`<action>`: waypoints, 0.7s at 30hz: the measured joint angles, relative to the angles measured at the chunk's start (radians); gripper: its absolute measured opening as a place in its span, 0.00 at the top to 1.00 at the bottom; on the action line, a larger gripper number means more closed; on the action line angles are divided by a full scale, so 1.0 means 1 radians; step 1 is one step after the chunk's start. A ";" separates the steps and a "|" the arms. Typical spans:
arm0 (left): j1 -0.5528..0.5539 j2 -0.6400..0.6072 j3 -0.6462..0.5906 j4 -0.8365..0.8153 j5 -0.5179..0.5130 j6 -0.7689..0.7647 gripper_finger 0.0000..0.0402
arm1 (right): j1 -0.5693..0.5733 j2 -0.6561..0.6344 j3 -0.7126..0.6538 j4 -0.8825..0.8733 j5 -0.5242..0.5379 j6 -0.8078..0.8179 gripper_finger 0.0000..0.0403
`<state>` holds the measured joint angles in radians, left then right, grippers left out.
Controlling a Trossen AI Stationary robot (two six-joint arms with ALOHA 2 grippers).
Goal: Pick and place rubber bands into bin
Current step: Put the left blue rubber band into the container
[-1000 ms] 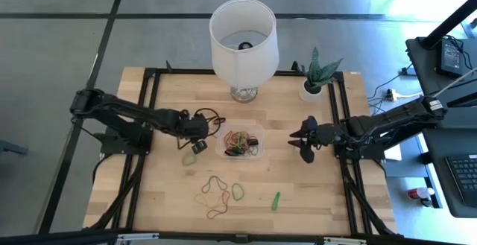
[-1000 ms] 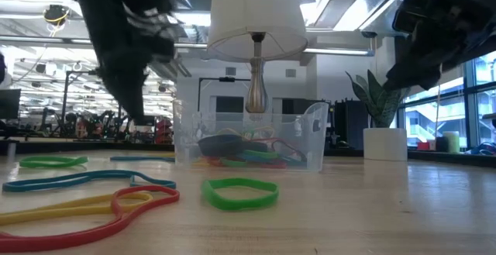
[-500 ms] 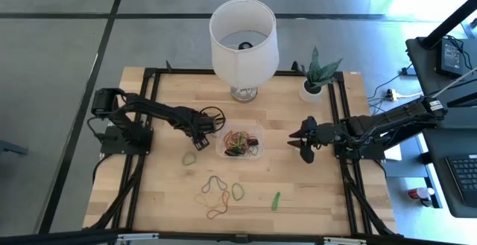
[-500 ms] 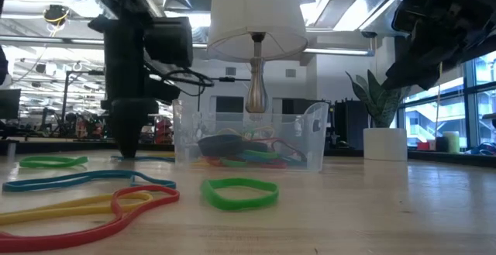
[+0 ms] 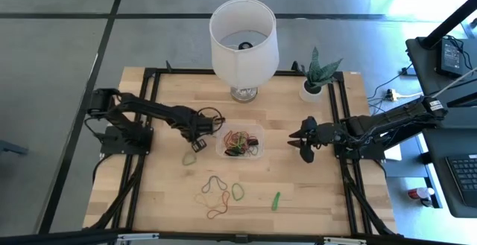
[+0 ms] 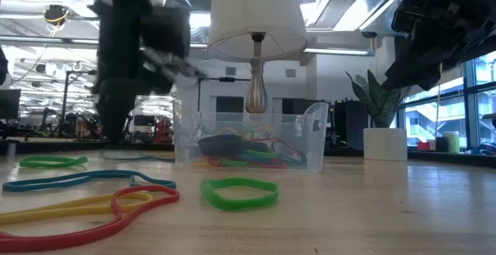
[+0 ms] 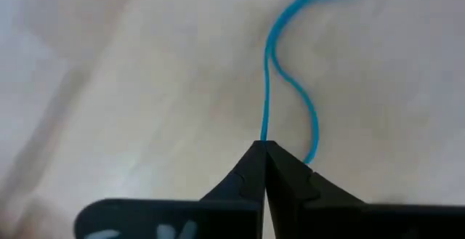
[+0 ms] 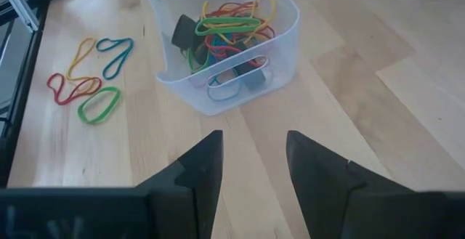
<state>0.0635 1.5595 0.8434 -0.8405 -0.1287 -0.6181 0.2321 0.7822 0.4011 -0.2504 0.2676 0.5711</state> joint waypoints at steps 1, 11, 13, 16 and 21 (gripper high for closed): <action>-0.007 -0.015 0.028 -0.043 -0.019 -0.015 0.99 | 0.000 0.000 0.000 0.000 0.000 0.000 0.61; -0.151 -0.085 0.382 -0.433 -0.292 -0.033 1.00 | 0.000 0.001 0.000 0.001 0.001 -0.005 0.61; -0.171 -0.086 0.455 -0.427 -0.307 0.012 1.00 | 0.000 0.001 0.000 0.002 0.001 -0.006 0.61; -0.186 -0.068 0.551 -0.420 -0.330 0.075 1.00 | 0.000 0.001 0.000 0.006 0.001 -0.020 0.61; -0.188 -0.008 0.676 -0.388 -0.347 0.155 1.00 | 0.000 0.001 0.000 0.013 0.003 -0.027 0.61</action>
<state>-0.1246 1.5512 1.5194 -1.2288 -0.4758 -0.4626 0.2318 0.7834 0.4015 -0.2374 0.2706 0.5446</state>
